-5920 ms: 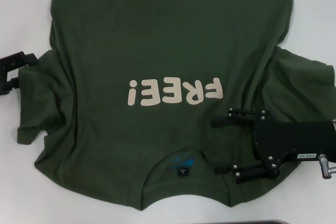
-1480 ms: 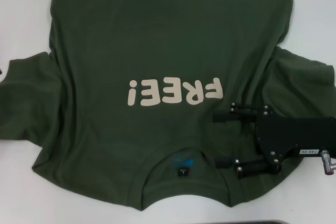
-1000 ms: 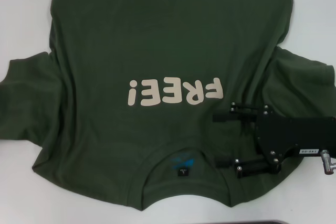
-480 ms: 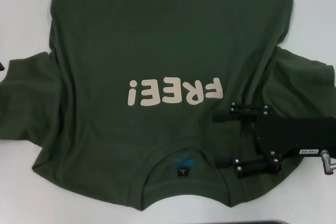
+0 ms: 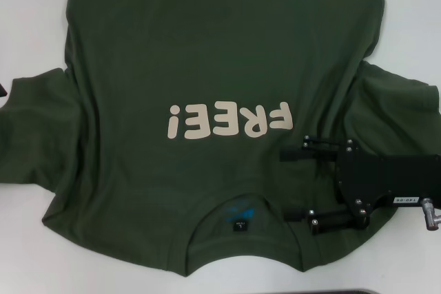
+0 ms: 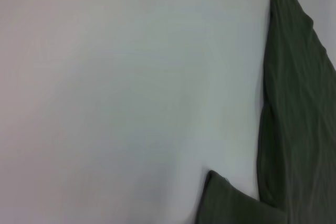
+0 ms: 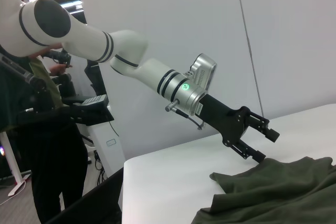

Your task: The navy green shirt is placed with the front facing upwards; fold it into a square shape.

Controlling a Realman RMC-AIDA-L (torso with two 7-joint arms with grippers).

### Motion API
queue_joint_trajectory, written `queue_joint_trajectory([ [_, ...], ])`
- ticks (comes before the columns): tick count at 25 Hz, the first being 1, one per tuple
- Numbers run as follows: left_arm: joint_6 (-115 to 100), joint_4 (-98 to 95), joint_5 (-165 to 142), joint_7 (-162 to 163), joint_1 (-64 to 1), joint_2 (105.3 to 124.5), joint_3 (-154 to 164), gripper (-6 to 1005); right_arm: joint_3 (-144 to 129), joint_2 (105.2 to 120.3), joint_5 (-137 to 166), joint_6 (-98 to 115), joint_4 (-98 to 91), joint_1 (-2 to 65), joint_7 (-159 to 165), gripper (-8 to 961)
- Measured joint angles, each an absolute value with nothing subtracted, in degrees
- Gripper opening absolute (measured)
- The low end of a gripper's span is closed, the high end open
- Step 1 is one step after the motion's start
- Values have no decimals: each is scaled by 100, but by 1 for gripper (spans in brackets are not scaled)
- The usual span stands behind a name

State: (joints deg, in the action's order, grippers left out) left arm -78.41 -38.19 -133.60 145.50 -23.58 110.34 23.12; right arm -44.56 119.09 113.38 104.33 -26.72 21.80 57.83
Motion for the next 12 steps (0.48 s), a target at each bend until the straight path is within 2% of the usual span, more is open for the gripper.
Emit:
queue_joint_trajectory([
  [12,-7772,-3816,-13360,14536,-2362,11047,2415,779,-4456,11909,11338,10438,-2672,2153,5783,921],
])
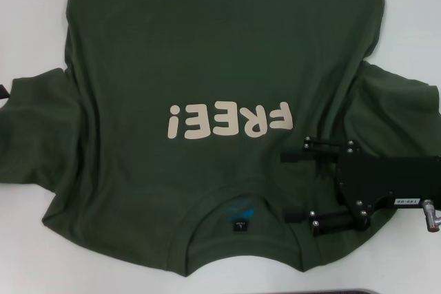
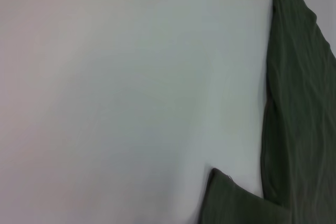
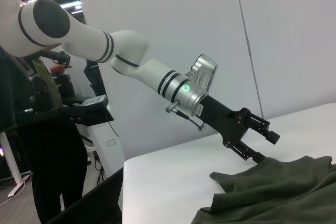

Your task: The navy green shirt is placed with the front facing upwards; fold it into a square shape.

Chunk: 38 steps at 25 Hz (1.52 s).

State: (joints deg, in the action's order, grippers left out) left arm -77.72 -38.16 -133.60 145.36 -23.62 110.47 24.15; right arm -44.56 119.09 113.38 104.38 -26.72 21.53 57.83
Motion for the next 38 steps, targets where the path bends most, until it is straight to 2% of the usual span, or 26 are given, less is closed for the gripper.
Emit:
queue_joint_trajectory([
  [38,-7799,-3769,-13357,14476,-2436,11090,2549,778,-4456,11906,11338,10441,-2672,2136,5783,921],
])
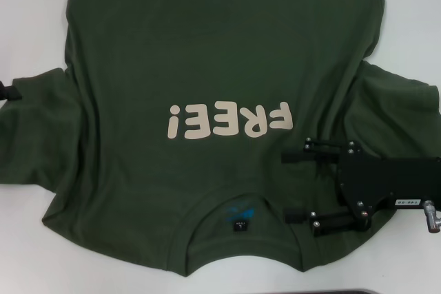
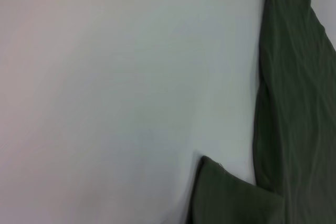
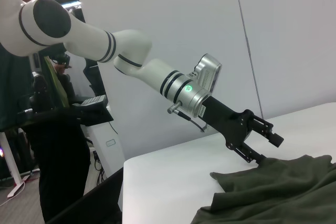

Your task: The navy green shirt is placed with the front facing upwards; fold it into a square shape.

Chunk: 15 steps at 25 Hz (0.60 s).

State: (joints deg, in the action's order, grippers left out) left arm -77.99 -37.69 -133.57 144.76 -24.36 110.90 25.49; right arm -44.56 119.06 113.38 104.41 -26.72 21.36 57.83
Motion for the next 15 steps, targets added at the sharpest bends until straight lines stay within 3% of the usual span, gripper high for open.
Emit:
queue_joint_trajectory([
  [15,-7737,-3734,-13360,14476,-2470,11089,2652,779,-4456,11900,11338,10441,-2672,2160,5783,921],
])
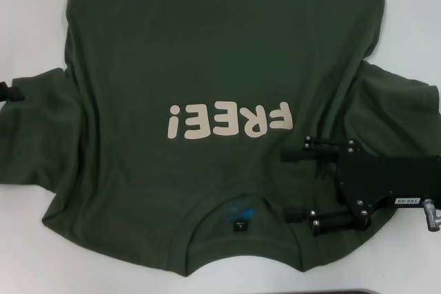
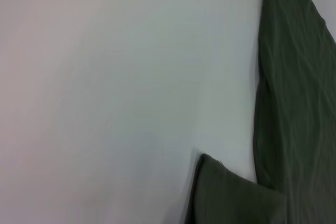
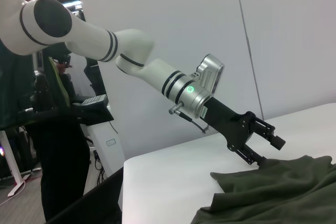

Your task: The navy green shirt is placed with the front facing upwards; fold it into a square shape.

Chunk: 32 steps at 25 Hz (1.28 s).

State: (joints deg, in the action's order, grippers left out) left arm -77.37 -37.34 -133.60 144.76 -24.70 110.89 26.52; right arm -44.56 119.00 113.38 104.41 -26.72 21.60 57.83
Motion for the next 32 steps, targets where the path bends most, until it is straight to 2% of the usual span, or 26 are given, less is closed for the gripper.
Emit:
queue_joint_trajectory([
  [20,-7988,-3681,-13307,14513,-2541,11082,2805,779,-4456,11900,11338,10431,-2672,2150,5783,921],
  [26,-8074,-3682,-13372,14499,-2607,11060,2937,668,-4449,11900,11338,10429,-2672,2144,5783,921],
  [32,-8054,-3707,-13536,14564,-2635,11020,3011,498,-4415,11895,11337,10435,-2672,2144,5783,921],
])
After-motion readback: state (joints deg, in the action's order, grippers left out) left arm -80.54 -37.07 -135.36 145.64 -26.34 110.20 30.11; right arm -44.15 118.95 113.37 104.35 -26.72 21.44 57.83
